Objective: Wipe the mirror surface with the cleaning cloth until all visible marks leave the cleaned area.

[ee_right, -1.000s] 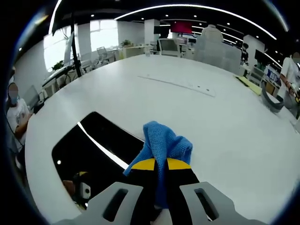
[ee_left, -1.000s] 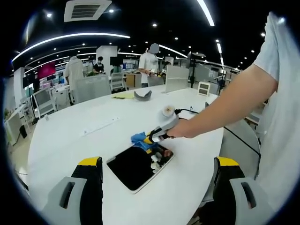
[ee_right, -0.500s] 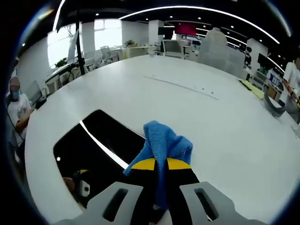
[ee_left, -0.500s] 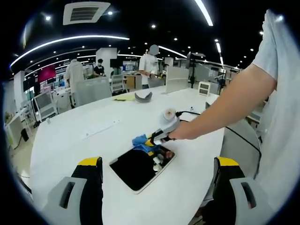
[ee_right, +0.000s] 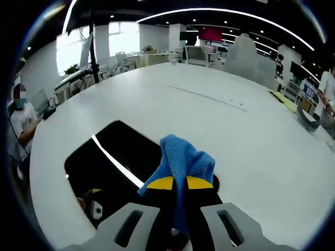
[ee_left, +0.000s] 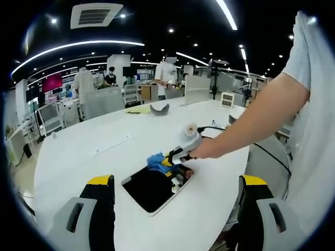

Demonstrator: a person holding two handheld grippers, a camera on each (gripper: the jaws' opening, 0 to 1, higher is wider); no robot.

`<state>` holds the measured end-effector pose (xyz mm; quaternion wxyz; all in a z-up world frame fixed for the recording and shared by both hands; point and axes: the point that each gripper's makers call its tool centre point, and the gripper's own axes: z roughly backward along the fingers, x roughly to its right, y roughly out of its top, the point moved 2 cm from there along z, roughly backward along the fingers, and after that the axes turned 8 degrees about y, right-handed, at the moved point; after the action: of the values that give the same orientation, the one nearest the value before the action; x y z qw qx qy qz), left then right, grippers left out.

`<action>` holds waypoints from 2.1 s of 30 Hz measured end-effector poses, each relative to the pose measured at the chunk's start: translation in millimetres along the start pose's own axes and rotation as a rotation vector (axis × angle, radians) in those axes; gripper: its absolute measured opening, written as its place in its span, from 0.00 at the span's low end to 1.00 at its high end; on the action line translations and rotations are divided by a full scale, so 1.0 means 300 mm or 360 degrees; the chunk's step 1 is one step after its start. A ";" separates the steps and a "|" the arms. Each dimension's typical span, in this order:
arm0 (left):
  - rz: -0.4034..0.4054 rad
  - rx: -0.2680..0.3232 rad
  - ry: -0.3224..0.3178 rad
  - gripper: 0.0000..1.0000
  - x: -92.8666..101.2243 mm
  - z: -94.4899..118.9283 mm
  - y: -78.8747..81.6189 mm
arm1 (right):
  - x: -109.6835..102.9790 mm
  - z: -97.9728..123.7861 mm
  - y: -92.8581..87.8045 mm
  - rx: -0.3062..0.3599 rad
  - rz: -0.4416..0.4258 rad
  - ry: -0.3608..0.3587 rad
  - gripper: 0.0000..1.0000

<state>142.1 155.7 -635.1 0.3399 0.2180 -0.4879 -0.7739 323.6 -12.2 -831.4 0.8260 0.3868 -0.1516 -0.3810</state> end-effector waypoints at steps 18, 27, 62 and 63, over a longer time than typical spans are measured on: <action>-0.0019 -0.0006 0.0014 0.99 0.026 0.039 -0.011 | -0.086 0.035 -0.034 0.0009 0.0017 0.0032 0.02; -0.0030 -0.0003 0.0008 0.99 0.052 0.056 -0.016 | -0.122 0.060 -0.059 0.0012 0.0015 0.0032 0.02; -0.0043 0.0027 -0.0002 0.99 0.080 0.114 -0.043 | -0.204 0.127 -0.125 0.0002 -0.0006 0.0029 0.02; -0.0042 0.0026 -0.0003 0.99 0.080 0.114 -0.044 | -0.204 0.127 -0.124 0.0000 -0.0007 0.0029 0.02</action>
<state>98.7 162.6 -632.6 0.3276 0.2264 -0.4916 -0.7745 243.2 -1.7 -831.9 0.8266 0.3906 -0.1431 -0.3792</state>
